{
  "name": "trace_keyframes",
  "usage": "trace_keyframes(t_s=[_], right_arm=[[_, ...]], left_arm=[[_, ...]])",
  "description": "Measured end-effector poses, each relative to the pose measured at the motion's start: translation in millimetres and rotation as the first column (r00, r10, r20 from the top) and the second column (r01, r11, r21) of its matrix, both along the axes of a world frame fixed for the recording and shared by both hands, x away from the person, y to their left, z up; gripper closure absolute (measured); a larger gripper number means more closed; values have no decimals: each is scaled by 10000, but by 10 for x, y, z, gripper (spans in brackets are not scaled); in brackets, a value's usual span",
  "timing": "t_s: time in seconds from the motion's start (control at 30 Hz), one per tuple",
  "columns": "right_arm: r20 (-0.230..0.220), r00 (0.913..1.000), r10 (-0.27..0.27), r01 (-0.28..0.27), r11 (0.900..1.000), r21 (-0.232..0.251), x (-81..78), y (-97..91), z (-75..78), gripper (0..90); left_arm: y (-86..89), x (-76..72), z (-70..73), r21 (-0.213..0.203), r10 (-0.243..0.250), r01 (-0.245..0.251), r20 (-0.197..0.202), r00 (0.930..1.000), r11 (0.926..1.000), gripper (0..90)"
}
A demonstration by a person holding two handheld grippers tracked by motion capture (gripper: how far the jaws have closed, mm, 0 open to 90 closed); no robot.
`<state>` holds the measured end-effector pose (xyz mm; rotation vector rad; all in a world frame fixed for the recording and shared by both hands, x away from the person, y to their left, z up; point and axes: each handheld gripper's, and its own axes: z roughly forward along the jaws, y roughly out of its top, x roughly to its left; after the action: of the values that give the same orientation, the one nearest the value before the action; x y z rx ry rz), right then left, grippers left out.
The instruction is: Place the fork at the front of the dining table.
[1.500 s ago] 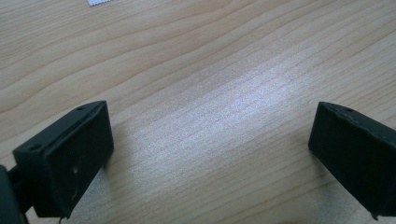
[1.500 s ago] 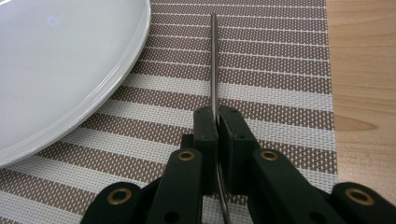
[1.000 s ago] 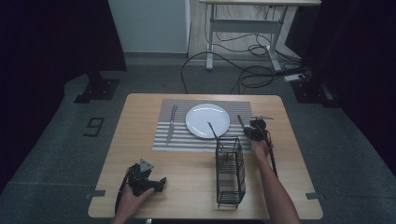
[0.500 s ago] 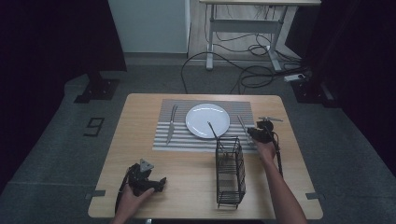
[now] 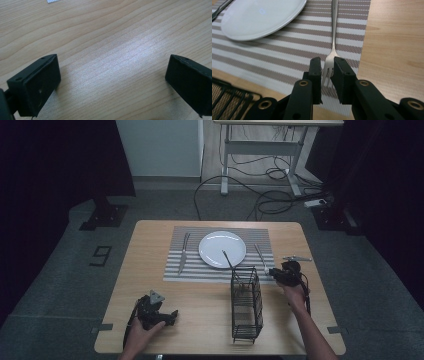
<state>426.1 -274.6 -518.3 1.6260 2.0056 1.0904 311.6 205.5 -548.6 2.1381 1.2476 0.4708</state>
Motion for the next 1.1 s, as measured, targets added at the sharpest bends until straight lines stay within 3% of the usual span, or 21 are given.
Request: trace_keyframes(t_s=[0.2,0.4,0.7,1.1], right_arm=[[37,9999,144,-145,9998,165,-187,-116,7,769],[-7,9996,272,-272,9996,104,-263,-148,-42,775],[-154,9991,390,-390,9992,-30,-208,-63,-152,781],[-60,9988,494,-495,9987,-120,-82,103,-129,785]], left_arm=[[0,0,0,-1,2,-2,4,10000,10000,0],[0,0,0,2,-1,1,2,10000,10000,0],[-1,0,-1,-13,9,-9,8,10000,10000,0],[0,0,-1,-1,1,-1,3,10000,10000,0]])
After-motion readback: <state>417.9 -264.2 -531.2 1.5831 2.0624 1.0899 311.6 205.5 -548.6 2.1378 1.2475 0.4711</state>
